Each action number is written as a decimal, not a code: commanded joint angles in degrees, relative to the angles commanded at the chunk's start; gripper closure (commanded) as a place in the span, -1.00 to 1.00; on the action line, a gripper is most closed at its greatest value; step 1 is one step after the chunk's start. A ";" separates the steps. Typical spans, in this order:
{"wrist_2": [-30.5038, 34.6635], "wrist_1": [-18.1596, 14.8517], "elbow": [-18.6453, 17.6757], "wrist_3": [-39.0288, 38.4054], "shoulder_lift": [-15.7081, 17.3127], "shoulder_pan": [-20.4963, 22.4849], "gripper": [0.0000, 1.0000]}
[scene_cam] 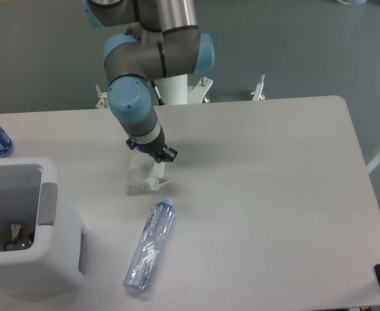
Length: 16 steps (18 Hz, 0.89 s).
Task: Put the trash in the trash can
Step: 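Lower the gripper onto the white tissue and close on it, then lift the tissue and carry it over the white trash bin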
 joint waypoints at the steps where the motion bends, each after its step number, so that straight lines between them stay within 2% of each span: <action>1: -0.26 -2.56 1.84 0.18 0.18 0.09 1.00; 3: -3.50 -5.21 5.01 0.18 1.40 1.75 1.00; 8: -18.87 -4.87 11.17 -1.30 6.68 7.81 1.00; 12: -27.67 -4.08 17.84 -11.74 7.48 10.63 1.00; 14: -30.49 -0.23 20.49 -19.64 7.30 10.55 1.00; 16: -30.94 6.17 22.07 -28.60 6.60 10.20 1.00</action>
